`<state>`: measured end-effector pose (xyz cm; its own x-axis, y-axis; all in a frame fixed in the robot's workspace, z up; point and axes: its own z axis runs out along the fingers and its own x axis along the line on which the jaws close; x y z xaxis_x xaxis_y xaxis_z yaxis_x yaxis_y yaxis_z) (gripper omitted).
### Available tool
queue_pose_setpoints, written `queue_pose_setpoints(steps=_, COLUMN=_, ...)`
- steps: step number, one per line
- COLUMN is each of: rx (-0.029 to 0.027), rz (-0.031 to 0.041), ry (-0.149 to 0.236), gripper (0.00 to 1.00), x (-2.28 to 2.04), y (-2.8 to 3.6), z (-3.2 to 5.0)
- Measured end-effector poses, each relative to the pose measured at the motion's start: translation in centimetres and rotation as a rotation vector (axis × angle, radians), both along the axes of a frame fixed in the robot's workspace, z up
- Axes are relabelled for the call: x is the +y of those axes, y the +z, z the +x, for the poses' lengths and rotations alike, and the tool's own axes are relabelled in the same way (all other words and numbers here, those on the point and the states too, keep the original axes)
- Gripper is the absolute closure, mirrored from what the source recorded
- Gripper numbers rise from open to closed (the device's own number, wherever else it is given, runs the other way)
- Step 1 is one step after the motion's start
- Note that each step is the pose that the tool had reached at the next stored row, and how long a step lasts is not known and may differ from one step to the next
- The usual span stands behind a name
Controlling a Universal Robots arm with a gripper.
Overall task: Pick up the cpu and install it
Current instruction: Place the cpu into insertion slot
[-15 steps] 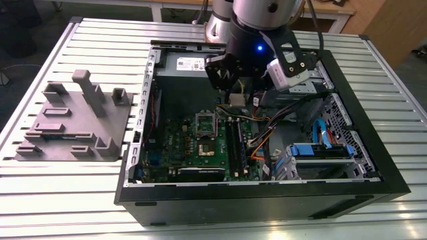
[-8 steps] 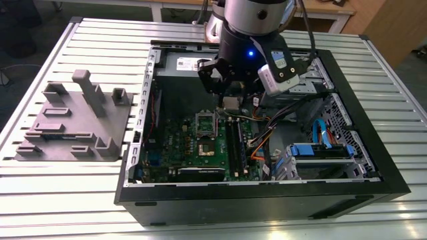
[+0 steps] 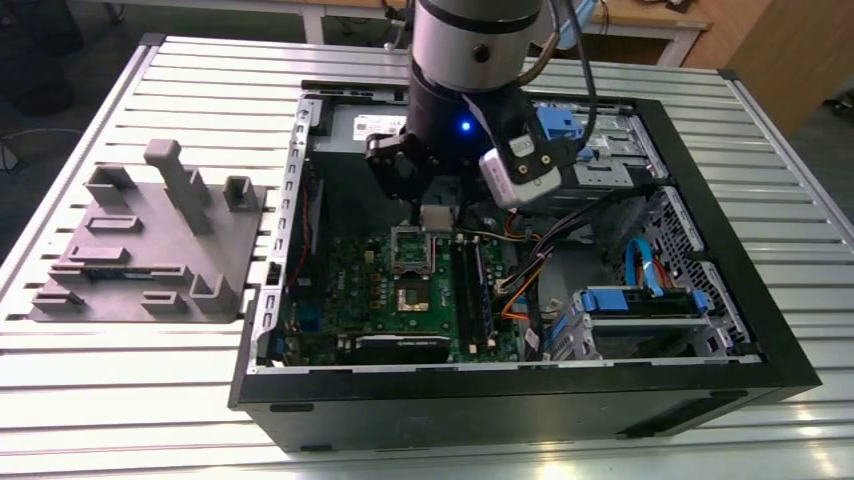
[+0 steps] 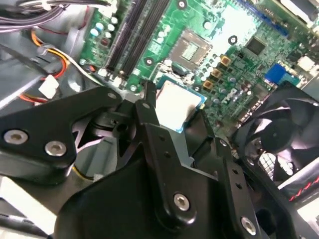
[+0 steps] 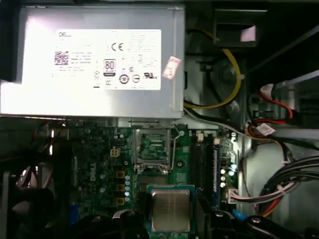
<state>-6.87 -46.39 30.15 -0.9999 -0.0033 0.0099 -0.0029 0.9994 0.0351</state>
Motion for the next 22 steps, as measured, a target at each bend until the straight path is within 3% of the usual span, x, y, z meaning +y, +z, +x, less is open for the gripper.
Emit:
queue_pose_setpoints(steps=3, rx=-0.0002, rz=0.0002, ry=0.000, gripper=0.53, x=-0.52, y=-0.52, z=-0.02)
queue_pose_setpoints(steps=22, rx=-0.0003, rz=-0.0002, ry=0.000, gripper=0.53, x=-0.53, y=-0.56, z=-0.02)
